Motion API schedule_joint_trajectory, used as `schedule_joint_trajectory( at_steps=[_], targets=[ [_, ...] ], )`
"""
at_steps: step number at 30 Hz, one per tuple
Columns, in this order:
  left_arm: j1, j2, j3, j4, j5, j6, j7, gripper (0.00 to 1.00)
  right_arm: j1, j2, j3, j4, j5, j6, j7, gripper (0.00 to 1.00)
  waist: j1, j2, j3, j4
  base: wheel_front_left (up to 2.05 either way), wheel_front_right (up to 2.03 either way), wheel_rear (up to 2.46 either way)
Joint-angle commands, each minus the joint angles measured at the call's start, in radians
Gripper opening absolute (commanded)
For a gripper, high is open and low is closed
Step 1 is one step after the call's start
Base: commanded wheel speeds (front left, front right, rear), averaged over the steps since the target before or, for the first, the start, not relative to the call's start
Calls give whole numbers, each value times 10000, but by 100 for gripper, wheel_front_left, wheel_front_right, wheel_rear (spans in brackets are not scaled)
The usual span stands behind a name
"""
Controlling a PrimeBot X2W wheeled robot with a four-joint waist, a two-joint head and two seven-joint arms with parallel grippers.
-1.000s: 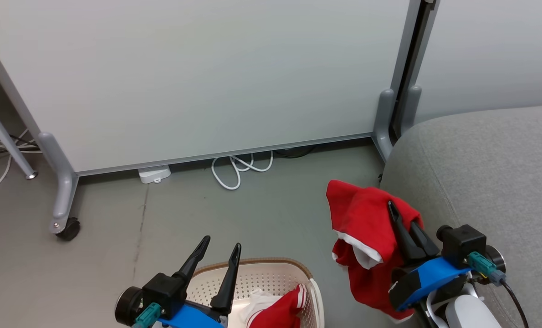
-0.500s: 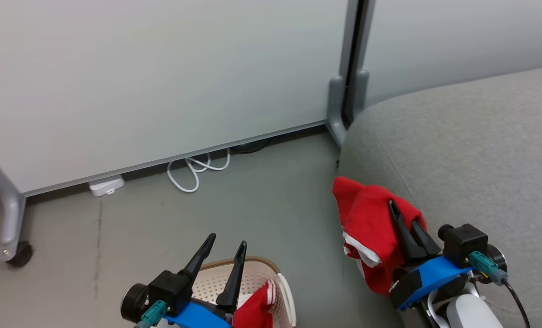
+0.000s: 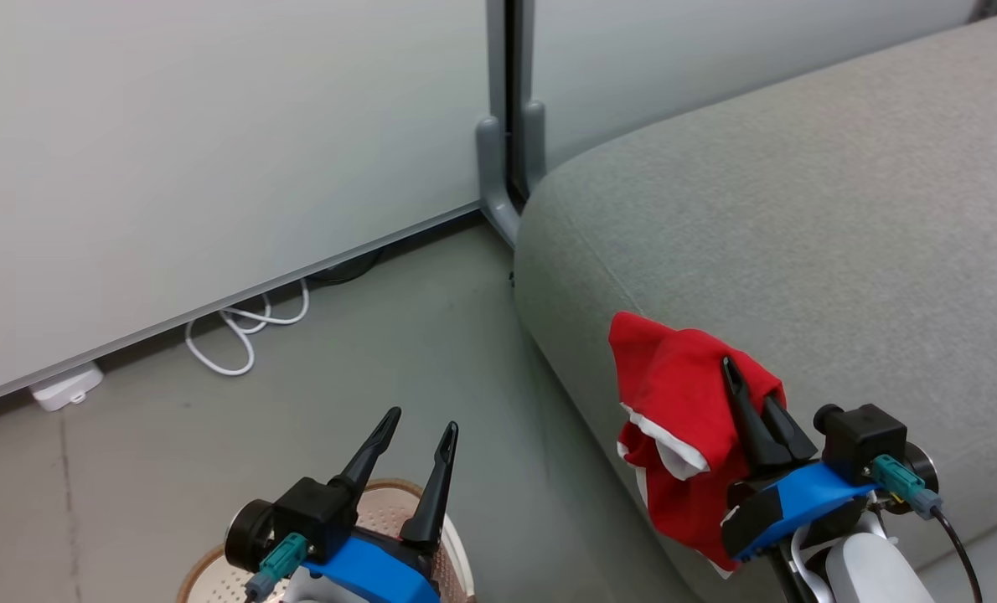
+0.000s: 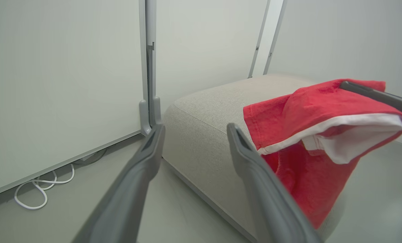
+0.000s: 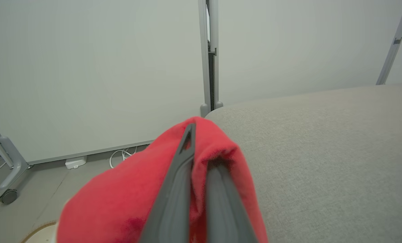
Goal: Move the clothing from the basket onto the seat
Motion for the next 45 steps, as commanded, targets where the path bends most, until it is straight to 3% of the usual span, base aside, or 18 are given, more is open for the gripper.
schedule_joint_trajectory(
  at_steps=[1, 13, 27, 38, 45],
  targets=[
    [-120, -6, -1, 4, 8, -13, -48, 100, -111, -10, -27, 4, 0, 1, -89, 0, 0, -1, 96, -307, 0, 0, 0],
    [-250, 11, -76, 9, 77, -12, -48, 100, -167, -10, -26, 13, 58, 1, -143, 0, 0, -1, 234, -808, 0, 0, 0],
    [-271, -36, -70, -48, 193, -13, -48, 100, -736, -11, -358, 54, -43, 1, -7, 0, 0, -1, 481, -500, 0, 0, 0],
    [-1070, 350, -179, -549, 621, -13, -48, 100, -3550, -21, -2191, 198, -787, 1, 558, 0, 0, -1, 2025, -253, 0, 0, 0],
    [-1690, 732, -249, -1135, 939, -13, -48, 100, -5353, -593, -3735, 30, -1108, 1, 818, 0, 0, -1, 3381, 77, 0, 0, 0]
  ],
)
